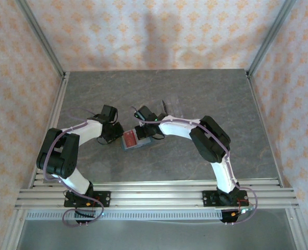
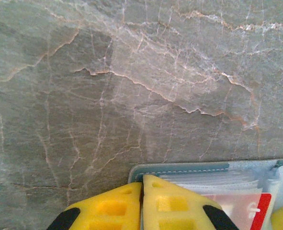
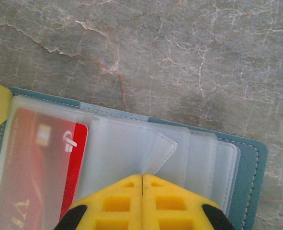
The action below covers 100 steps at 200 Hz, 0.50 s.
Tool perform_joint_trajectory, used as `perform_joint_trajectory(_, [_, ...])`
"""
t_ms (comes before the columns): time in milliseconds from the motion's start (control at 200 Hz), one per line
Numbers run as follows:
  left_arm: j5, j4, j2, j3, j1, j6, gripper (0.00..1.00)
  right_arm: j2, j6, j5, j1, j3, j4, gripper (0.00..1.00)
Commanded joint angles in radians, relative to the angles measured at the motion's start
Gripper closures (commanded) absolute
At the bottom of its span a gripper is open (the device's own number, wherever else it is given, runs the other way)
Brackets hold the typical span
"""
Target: Put the credit cards into the card holder
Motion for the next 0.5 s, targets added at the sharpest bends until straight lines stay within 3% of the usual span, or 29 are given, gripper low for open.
perform_joint_trajectory(0, [-0.003, -0.042, 0.037, -0.047, -0.021, 0.014, 0.91, -0.035, 0.014, -0.021, 0.015, 0.06, -0.069, 1.0])
perform_joint_trajectory(495, [0.01, -0.019, 0.053, -0.051, -0.028, 0.002, 0.91, -0.052, 0.055, -0.077, 0.017, 0.109, -0.071, 1.0])
